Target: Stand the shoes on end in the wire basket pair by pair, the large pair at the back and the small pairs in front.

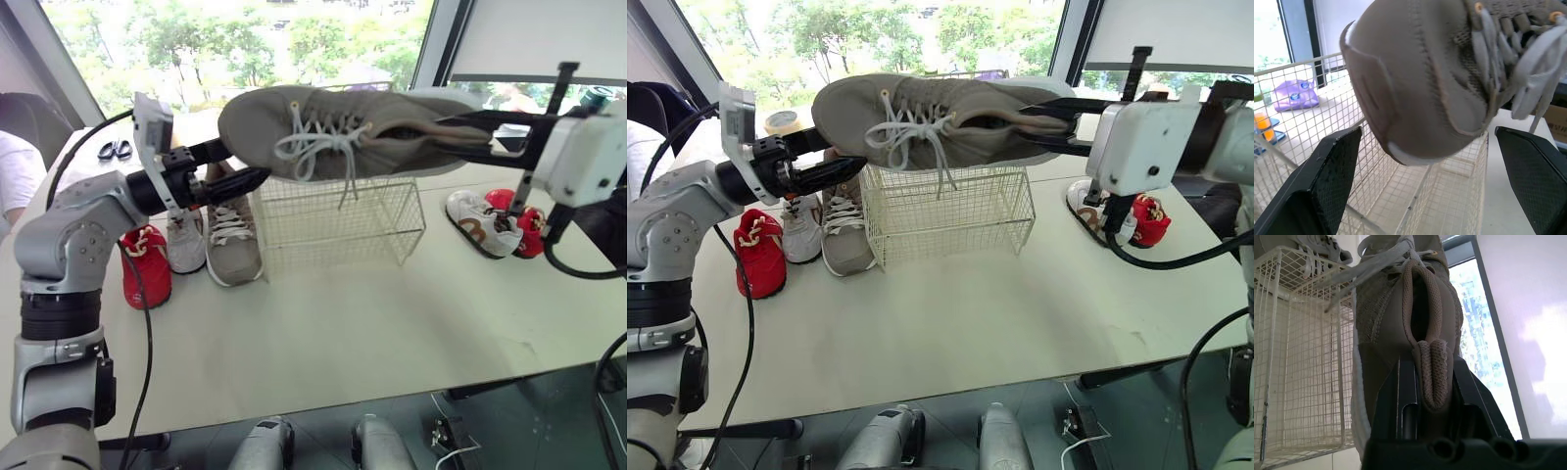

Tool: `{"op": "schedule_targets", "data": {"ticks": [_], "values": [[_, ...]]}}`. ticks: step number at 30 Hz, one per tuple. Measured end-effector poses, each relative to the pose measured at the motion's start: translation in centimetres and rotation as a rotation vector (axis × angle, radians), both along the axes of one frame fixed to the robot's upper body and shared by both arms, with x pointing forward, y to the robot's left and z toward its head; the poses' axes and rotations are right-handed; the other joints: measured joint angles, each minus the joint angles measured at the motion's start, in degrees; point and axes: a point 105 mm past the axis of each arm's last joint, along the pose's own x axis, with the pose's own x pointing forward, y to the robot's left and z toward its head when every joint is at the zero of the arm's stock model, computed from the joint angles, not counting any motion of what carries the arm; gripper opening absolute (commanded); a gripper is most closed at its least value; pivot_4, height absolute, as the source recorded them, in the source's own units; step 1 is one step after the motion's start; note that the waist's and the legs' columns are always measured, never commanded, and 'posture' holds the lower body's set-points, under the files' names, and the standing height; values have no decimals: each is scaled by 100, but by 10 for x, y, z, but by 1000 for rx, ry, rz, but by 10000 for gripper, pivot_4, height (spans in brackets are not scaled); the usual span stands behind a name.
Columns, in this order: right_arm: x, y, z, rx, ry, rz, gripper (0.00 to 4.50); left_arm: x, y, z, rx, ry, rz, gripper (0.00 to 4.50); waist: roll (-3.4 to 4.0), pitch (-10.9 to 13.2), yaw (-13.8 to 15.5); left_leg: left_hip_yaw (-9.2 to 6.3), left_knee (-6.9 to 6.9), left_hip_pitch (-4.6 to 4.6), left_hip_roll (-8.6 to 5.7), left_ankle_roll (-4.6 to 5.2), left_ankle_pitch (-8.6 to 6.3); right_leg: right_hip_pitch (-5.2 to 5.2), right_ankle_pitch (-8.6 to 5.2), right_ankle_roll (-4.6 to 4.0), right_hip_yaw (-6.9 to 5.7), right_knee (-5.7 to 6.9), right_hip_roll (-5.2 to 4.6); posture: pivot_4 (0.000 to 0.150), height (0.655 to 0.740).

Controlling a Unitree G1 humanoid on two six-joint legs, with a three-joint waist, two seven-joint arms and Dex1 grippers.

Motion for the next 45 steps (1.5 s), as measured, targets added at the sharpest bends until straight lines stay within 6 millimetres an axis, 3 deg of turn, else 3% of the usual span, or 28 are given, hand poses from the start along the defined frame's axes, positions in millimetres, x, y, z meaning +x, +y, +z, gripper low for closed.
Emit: {"op": "schedule_targets", "data": {"ticks": [6, 9, 13, 16, 17, 21, 25, 28, 33, 35, 39, 45], "values": [[-1, 5, -6, -58, -49, 31, 1747, 3, 1, 1, -12, 4, 2, 45000, 0, 0, 3, -1, 1, 0, 0, -1, 1, 1, 0, 0, 0, 1, 0, 1500, 7400], [0, 12, -14, -85, -45, 65, 1747, 3, -3, 6, -26, -7, -12, 37070, 0, 0, 0, -1, 2, 0, 0, -2, 1, 0, 0, 0, 0, 2, 0, 1500, 7400], [2, 10, -15, -101, -58, 60, 1747, 6, -4, 5, -40, 3, -15, 17321, 0, 0, 1, -1, 2, 0, -1, -2, 1, -1, 0, 0, 0, 3, 0, 1500, 7400], [3, 10, -15, -119, -77, 62, 1747, 7, -4, 4, -47, 12, -15, 8804, 0, 0, 0, 0, 2, 0, -1, -2, 1, -1, 0, 0, 0, 3, 1, 1500, 7400], [4, 9, -15, -121, -82, 61, 6540, 7, -5, 4, -48, 13, -17, 7596, 0, 0, -1, 0, 2, 0, -1, -2, 1, -1, 0, 0, 0, 3, 1, 1500, 7400], [8, 6, -5, -63, -58, 34, 25610, 9, -7, 3, -92, 37, -11, 6841, 0, 0, 1, -1, 2, 0, 0, -2, 1, -1, 0, 0, 1, 4, 1, 1500, 7400], [12, -8, 18, 244, 115, -31, 44816, 9, -13, 1, -205, 72, -24, 6841, -1, 0, 22, -7, 4, -2, -1, -2, 1, 2, 0, -1, 1, 3, -2, 1500, 7400], [13, -25, 22, 505, 304, -69, 44816, 7, -21, -2, -283, 86, -22, 6841, -4, 0, 40, -10, 6, -2, -1, -2, 1, 6, 0, -1, -1, 1, -4, 1500, 7400], [20, -77, 7, 1026, 574, -150, 44816, 4, -23, -11, -360, 98, 43, 6841, -7, -2, 54, -11, 10, -1, -3, -1, 1, 10, 1, -2, -1, 4, -5, 1500, 7400], [18, -86, -5, 1163, 677, -137, 44816, 2, -26, -9, -371, 93, 48, 6841, -6, -2, 67, -11, 8, -1, -2, -1, 1, 9, 1, -2, -1, 6, -3, 1500, 7400], [16, -75, -46, 1350, 945, -47, 44816, -2, -32, -2, -438, 94, 25, 6841, -4, -3, 38, -3, 12, 1, -2, 1, 1, 8, 1, -2, 4, 13, -3, 1500, 7400], [21, -37, -54, 1412, 1039, 95, 44816, -2, -37, -1, -504, 125, 10, 6841, -4, -4, -6, -2, 15, 3, -1, 1, 1, 7, 1, -2, 4, 20, 2, 1500, 7400]]}}
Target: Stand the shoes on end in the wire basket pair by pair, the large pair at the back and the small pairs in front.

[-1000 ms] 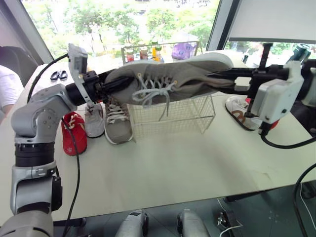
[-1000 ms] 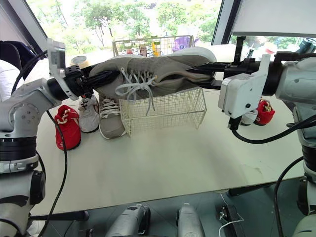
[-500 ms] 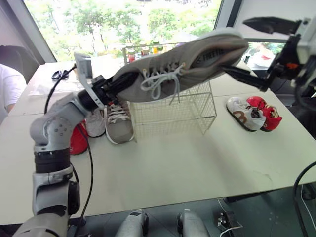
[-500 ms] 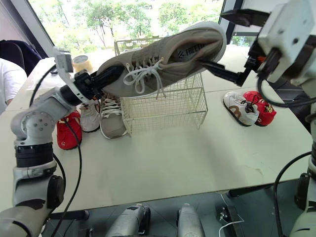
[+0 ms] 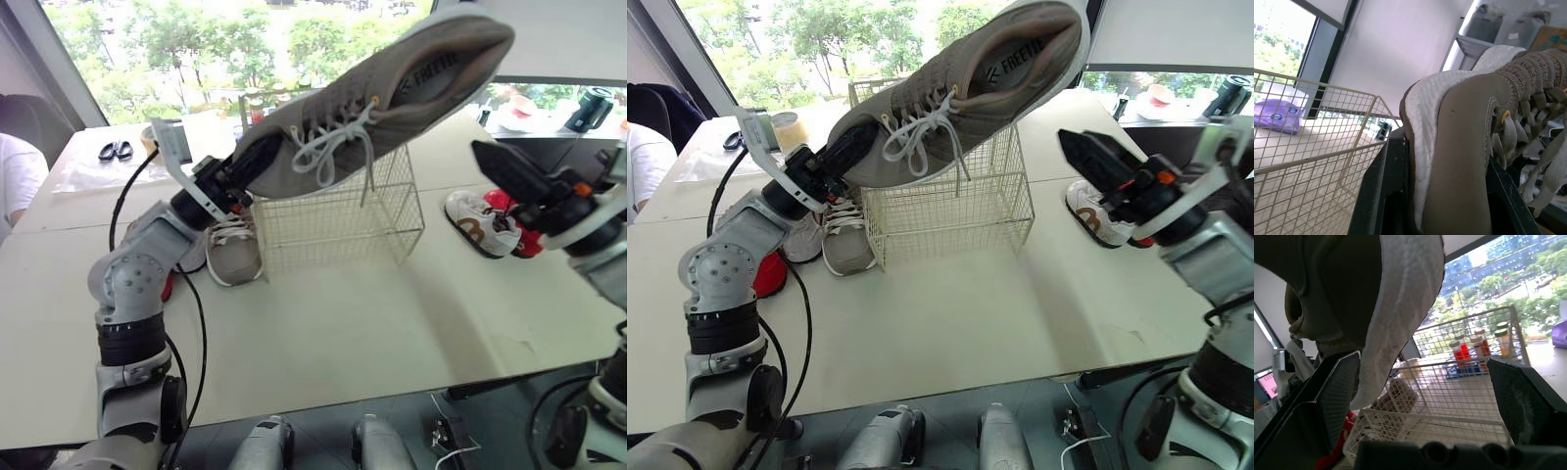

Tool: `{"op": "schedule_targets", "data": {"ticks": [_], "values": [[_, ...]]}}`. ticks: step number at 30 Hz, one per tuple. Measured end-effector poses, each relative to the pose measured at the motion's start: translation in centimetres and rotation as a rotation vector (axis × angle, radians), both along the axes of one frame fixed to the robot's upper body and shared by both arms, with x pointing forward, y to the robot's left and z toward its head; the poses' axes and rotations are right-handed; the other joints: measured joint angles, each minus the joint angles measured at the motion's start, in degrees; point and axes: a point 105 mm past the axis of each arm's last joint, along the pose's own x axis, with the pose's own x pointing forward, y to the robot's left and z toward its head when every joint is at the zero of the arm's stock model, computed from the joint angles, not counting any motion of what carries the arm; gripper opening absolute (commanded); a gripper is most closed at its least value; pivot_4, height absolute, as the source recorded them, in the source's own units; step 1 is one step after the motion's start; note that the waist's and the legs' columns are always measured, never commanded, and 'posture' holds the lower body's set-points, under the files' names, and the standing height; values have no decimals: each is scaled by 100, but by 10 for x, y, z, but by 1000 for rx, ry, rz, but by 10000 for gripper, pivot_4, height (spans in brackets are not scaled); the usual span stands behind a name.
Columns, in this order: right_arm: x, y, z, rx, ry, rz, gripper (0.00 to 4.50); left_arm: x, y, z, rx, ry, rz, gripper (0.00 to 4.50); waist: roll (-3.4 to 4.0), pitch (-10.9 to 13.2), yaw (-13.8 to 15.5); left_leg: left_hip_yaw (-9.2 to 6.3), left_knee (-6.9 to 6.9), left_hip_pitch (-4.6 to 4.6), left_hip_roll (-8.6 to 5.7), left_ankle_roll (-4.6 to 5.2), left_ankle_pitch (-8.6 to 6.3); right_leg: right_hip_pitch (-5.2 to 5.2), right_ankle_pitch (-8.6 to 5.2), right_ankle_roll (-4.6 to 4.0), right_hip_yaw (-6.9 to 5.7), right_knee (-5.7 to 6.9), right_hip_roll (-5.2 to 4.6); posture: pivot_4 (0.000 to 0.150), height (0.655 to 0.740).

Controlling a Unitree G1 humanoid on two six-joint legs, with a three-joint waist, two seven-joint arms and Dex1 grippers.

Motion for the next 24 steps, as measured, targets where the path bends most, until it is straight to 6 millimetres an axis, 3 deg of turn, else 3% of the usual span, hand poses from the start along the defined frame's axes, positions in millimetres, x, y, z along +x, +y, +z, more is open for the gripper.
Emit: {"op": "schedule_targets", "data": {"ticks": [5, 11, 24], "values": [[12, 27, 11, 49, -61, 58, 44816, -1, -5, 0, -40, 15, -26, 6841, 0, 0, 13, -1, 3, -1, -2, -1, 1, 0, 0, 0, -1, 1, 0, 1500, 7400], [24, 37, 16, 63, -101, 69, 44816, 1, -1, -3, -67, 37, -4, 6841, 0, 0, 7, -3, 2, -1, -2, -1, 1, -1, 0, 0, -2, 1, 1, 1500, 7400], [31, 58, 53, 80, -231, 183, 44816, -3, -1, -6, -137, 63, -21, 6841, 0, 0, -1, -3, -2, -1, -1, -2, 1, -4, 0, 0, -1, -1, 1, 1500, 7400]]}}
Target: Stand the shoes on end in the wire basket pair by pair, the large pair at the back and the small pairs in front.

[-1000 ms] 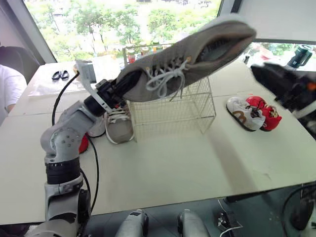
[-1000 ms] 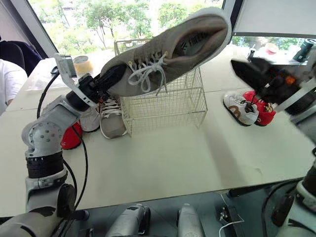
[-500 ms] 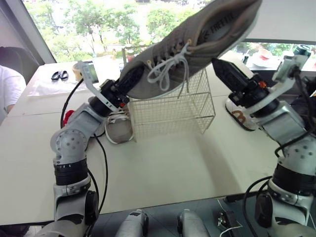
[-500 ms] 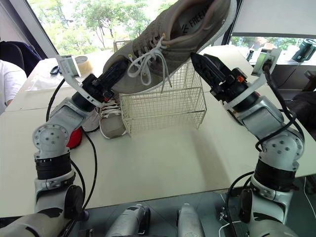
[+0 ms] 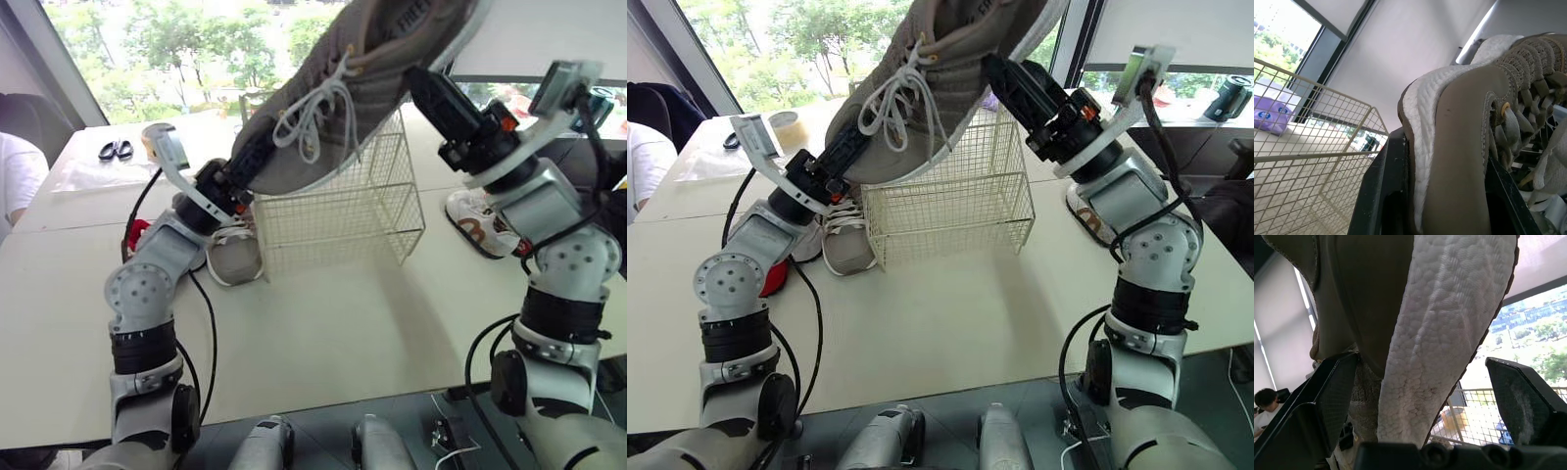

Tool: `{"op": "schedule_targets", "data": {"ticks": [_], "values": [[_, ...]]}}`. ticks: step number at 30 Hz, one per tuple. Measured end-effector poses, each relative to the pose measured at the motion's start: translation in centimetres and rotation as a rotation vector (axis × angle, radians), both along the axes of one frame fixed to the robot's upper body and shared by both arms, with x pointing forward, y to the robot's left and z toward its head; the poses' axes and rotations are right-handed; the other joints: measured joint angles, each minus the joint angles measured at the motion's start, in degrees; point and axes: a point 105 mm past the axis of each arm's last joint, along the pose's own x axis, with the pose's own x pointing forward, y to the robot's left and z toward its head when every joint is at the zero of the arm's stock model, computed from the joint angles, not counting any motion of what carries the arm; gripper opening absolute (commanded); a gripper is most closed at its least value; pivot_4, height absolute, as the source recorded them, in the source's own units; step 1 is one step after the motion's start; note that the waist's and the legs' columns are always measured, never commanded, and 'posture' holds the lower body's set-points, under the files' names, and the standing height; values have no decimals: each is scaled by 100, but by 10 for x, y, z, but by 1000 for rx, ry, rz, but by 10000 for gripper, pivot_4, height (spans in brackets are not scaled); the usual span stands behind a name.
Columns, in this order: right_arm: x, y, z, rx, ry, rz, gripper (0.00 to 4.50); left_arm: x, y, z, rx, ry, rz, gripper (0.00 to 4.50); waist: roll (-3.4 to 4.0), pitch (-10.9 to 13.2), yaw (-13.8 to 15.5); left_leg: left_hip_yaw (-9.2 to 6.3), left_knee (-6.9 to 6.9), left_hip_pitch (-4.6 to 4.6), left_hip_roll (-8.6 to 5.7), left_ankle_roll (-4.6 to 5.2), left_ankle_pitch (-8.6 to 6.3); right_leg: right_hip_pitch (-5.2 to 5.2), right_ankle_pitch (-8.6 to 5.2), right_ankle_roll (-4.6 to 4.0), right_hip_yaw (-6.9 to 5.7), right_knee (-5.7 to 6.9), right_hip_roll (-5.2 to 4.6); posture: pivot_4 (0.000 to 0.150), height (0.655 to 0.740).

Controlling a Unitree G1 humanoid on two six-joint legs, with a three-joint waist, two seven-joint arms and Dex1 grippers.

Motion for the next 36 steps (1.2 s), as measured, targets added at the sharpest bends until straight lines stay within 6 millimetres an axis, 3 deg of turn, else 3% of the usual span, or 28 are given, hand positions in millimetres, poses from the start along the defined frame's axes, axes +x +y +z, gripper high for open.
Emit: {"op": "schedule_targets", "data": {"ticks": [6, 9, 11, 14, 24, 28, 30, 31, 34, 36], "values": [[3, 11, 9, 39, 5, 76, 44816, -3, -3, -6, -16, 12, 8, 6841, 0, 0, 4, 0, 0, 0, 0, -1, 1, 0, 0, 0, 0, 0, 0, 1500, 7400], [2, 16, 14, 49, -5, 112, 36736, -5, -5, -8, -17, 15, 6, 6841, 0, 0, 5, 0, -1, -1, 0, -1, 1, -1, 0, 0, 0, 0, 0, 1500, 7400], [2, 20, 16, 49, -7, 133, 26403, -5, -4, -8, -20, 17, 13, 6841, 0, 0, 4, 0, -1, -1, 0, -1, 1, -2, 0, 0, 0, 0, 0, 1500, 7400], [3, 20, 18, 52, -4, 139, 15836, -7, -4, -7, -20, 5, 18, 6841, 0, 0, 6, 0, -1, -1, -1, -1, 0, -1, 0, 0, 0, 0, -1, 1500, 7400], [5, 27, 25, -30, -27, 155, 14557, -10, 2, -8, 31, -8, 46, 6841, 1, 1, -10, 2, -9, -4, 0, -1, 0, -10, 0, 0, 1, 0, 0, 1500, 7400], [3, 30, 42, -180, -116, 161, 14554, -13, 4, -10, 140, -12, 23, 25783, 4, 4, -12, 7, -11, -10, -2, 0, 0, -19, 0, 0, 3, -1, 0, 1500, 7400], [4, 26, 63, -259, -206, 121, 14554, -15, 4, -19, 225, 19, -9, 35314, 5, 4, -16, 7, -14, -9, -1, 5, -3, -21, 0, 0, 4, -1, 1, 1500, 7400], [5, 14, 81, -263, -275, 67, 14554, -16, 7, -26, 251, 43, -15, 42568, 5, 5, -6, 8, -16, -9, -1, 6, -3, -21, 0, 0, 3, -4, 1, 1500, 7400], [8, -4, 105, -272, -385, -13, 14554, -19, 12, -33, 284, 68, -29, 43893, 3, 4, -9, 9, -20, -9, 0, 1, -1, -18, 0, 0, 4, -13, 0, 1500, 7400], [19, -8, 110, -301, -412, -45, 14554, -21, 12, -33, 292, 63, -43, 43893, 4, 5, -32, 13, -20, -9, 1, 0, -1, -21, 0, 0, 6, -12, 0, 1500, 7400]]}}
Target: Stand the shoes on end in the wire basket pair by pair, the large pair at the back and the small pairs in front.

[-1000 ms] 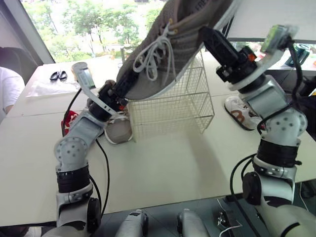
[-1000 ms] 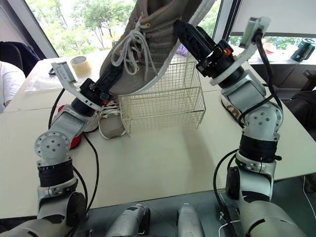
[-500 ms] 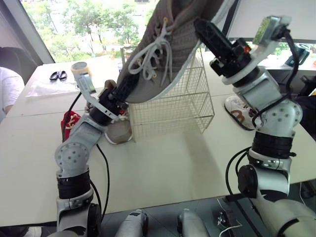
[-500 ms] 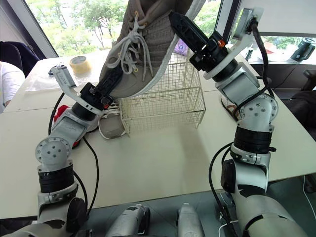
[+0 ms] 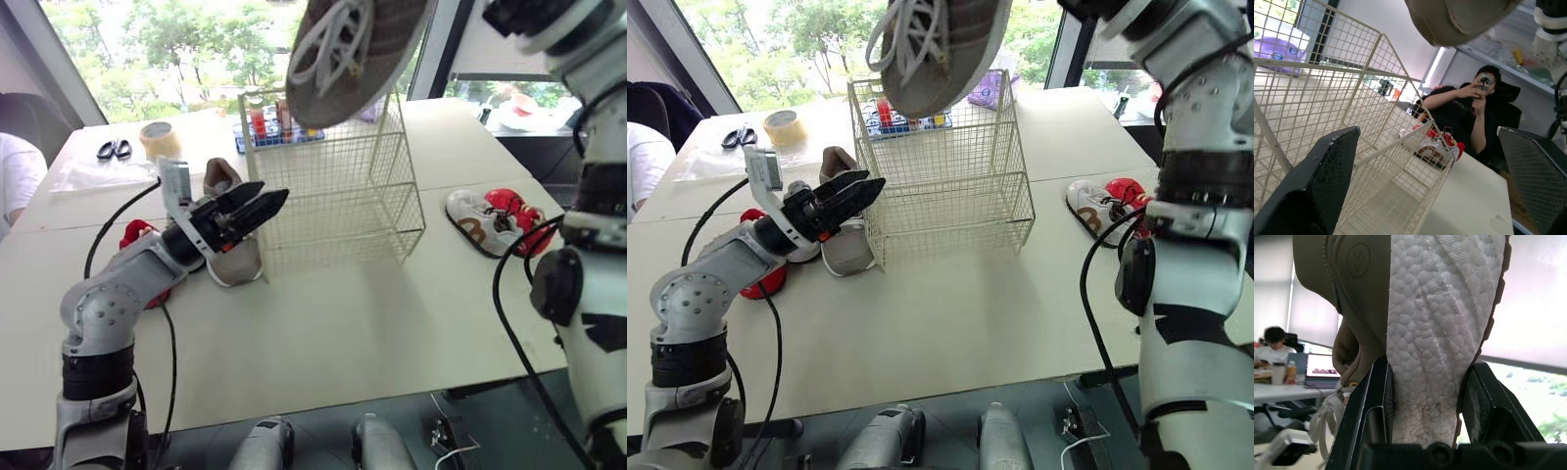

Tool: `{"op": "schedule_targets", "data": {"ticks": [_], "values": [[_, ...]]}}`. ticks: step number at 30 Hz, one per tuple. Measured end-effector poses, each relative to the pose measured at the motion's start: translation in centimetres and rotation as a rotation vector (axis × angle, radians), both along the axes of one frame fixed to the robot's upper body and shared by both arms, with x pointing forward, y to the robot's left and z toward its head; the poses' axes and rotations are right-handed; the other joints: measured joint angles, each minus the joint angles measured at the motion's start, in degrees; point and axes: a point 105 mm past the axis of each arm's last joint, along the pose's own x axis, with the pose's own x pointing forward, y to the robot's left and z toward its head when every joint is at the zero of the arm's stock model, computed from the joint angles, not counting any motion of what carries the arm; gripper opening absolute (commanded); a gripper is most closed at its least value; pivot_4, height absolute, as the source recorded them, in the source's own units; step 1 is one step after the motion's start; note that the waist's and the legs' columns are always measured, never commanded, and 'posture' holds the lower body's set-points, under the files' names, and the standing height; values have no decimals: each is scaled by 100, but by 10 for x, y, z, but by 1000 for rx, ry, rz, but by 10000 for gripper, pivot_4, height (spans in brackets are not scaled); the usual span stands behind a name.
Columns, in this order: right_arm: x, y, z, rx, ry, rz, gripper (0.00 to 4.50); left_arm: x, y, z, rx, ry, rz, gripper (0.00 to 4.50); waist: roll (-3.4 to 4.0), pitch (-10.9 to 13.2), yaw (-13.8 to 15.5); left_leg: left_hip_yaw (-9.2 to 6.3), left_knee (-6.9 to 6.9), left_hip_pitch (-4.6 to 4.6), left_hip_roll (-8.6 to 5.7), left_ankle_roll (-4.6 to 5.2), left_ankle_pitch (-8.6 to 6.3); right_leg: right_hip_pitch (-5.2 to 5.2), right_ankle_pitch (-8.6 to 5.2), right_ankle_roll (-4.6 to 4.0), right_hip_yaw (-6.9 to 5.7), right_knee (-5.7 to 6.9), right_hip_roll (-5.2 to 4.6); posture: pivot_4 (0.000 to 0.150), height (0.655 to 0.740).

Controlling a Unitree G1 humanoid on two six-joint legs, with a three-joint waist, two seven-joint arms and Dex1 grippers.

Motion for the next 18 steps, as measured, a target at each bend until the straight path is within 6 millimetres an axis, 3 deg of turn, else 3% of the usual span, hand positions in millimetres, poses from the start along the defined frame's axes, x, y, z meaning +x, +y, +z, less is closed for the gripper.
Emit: {"op": "schedule_targets", "data": {"ticks": [9, 18], "values": [[43, -11, -13, -185, -81, -210, 14554, -4, 1, -5, 30, 4, 0, 43893, 4, 3, 1, 7, -11, -10, 0, -5, 2, -22, 0, 0, 9, 0, -2, 1500, 7400], [58, -6, -36, -330, -95, -276, 14554, -5, 1, -4, 44, -7, 9, 43893, 9, 6, -8, 7, -11, -13, 1, -8, 3, -28, 0, 0, 10, 2, -1, 1500, 7400]]}}
